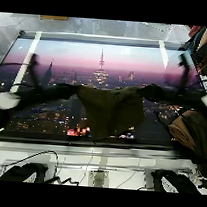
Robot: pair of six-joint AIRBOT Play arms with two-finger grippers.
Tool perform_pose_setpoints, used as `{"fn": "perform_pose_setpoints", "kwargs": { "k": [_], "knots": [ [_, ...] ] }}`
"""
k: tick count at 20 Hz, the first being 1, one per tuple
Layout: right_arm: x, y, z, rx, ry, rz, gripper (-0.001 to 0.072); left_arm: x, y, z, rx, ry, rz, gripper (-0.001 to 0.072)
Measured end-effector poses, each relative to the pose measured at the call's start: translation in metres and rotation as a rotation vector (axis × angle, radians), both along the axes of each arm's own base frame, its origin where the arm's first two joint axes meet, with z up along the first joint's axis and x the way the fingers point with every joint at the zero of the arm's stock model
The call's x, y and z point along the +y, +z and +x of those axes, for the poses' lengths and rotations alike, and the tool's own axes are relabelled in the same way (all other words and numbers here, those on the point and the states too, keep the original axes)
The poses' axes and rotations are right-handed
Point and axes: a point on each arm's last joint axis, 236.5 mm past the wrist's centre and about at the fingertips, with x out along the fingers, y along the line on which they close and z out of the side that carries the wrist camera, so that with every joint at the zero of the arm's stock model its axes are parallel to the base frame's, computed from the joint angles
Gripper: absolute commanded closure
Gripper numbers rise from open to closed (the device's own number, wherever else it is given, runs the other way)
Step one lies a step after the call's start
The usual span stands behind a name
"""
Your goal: Fold the clothes and pants, and hang the long-sleeved shirts on hangers.
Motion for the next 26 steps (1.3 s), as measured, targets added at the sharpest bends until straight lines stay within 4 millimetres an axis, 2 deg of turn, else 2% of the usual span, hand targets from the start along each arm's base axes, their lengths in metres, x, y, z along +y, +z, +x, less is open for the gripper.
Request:
{"fn": "perform_pose_setpoints", "kwargs": {
  "k": [1,3,5,7,9,12,15,16,17,18,19,22,26],
  "knots": [
    [-0.005,-0.022,0.014,0.032,-0.038,-0.006,0.065,-0.012,-0.02,0.01,0.033,0.0,0.007,0.0694],
    [-0.016,-0.061,0.035,0.077,-0.101,-0.032,0.065,-0.029,-0.048,0.022,0.072,-0.007,0.028,0.0693],
    [-0.028,-0.089,0.045,0.106,-0.13,-0.083,0.065,-0.039,-0.06,0.026,0.094,-0.02,0.037,0.0694],
    [-0.041,-0.108,0.043,0.142,-0.128,-0.137,0.065,-0.044,-0.067,0.02,0.128,-0.055,0.04,0.0694],
    [-0.057,-0.121,0.031,0.201,-0.097,-0.203,0.065,-0.052,-0.076,-0.002,0.219,-0.128,0.03,0.0694],
    [-0.083,-0.137,-0.001,0.337,-0.03,-0.292,0.065,-0.065,-0.09,-0.05,0.365,-0.278,0.047,0.0693],
    [-0.097,-0.151,-0.035,0.47,0.034,-0.343,0.0649,-0.072,-0.115,-0.092,0.484,-0.381,0.113,0.0691],
    [-0.1,-0.156,-0.044,0.505,0.049,-0.352,0.0627,-0.074,-0.123,-0.104,0.515,-0.409,0.132,0.0664],
    [-0.102,-0.161,-0.051,0.532,0.059,-0.36,0.0506,-0.077,-0.132,-0.115,0.548,-0.435,0.152,0.0496],
    [-0.104,-0.166,-0.057,0.555,0.064,-0.368,0.0318,-0.079,-0.139,-0.123,0.571,-0.456,0.167,0.0221],
    [-0.107,-0.171,-0.062,0.569,0.068,-0.38,0.0196,-0.081,-0.147,-0.13,0.596,-0.469,0.181,0.0006],
    [-0.118,-0.18,-0.062,0.566,0.053,-0.425,0.0184,-0.085,-0.164,-0.127,0.617,-0.451,0.196,-0.0013],
    [-0.147,-0.174,-0.029,0.445,-0.021,-0.541,0.0188,-0.078,-0.164,-0.097,0.588,-0.363,0.173,-0.0013]
  ]
}}
